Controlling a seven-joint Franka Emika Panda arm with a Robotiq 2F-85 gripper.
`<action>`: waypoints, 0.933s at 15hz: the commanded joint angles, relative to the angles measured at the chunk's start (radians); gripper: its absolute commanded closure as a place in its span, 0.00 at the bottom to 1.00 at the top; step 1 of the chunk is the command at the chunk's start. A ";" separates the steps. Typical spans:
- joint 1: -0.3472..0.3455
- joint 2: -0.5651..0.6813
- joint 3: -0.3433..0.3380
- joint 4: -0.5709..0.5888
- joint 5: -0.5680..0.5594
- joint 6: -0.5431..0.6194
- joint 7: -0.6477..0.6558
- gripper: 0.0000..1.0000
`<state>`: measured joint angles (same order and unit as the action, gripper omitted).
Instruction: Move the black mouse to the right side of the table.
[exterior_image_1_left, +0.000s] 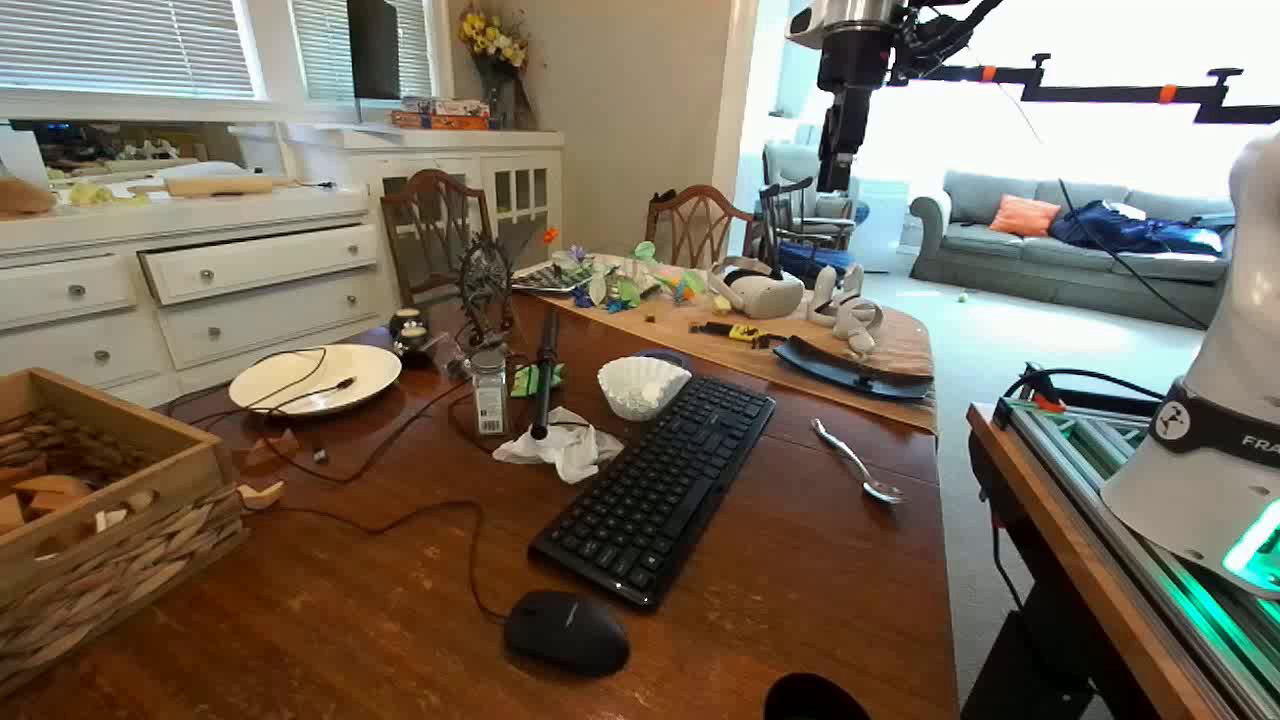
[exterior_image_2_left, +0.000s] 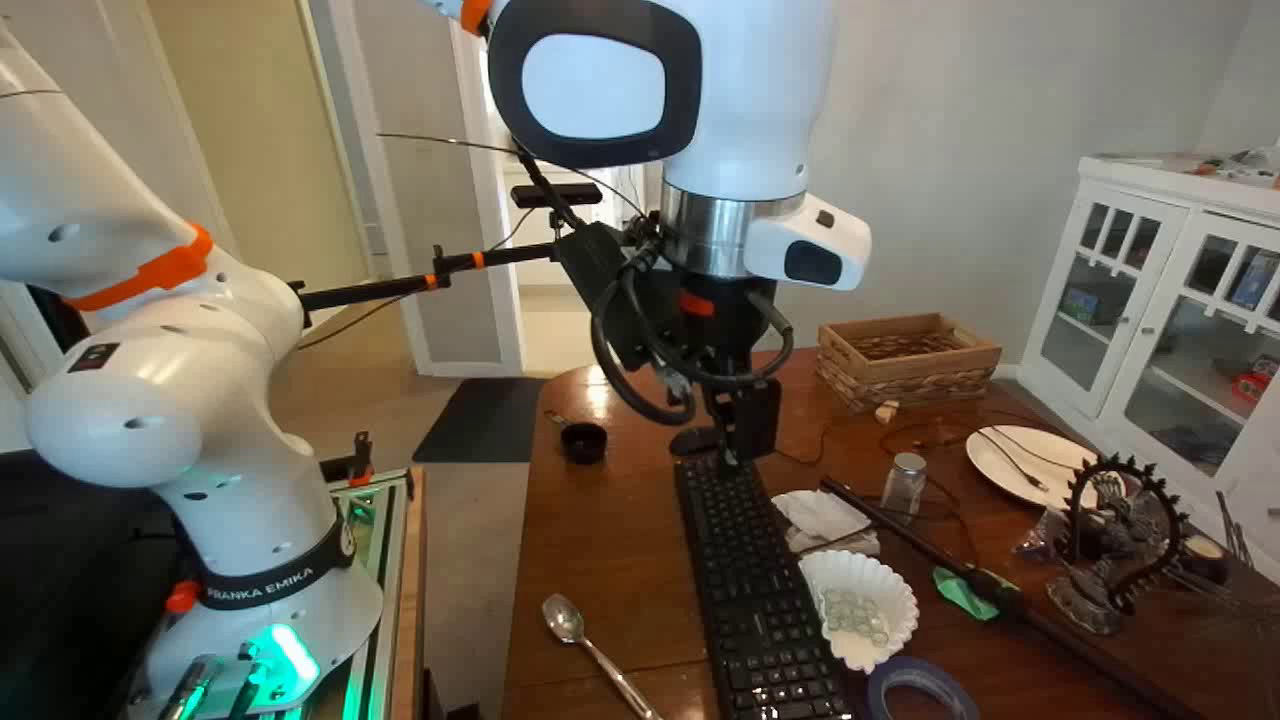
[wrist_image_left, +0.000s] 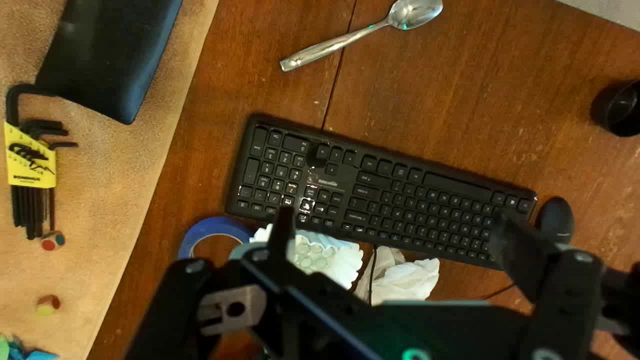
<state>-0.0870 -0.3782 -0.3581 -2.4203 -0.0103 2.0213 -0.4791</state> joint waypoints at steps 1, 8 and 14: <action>-0.024 0.003 0.022 0.001 0.010 -0.002 -0.008 0.00; -0.024 0.003 0.022 0.001 0.010 -0.002 -0.008 0.00; -0.018 0.047 0.069 0.012 0.011 0.065 0.101 0.00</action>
<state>-0.0937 -0.3776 -0.3480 -2.4201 -0.0089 2.0270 -0.4720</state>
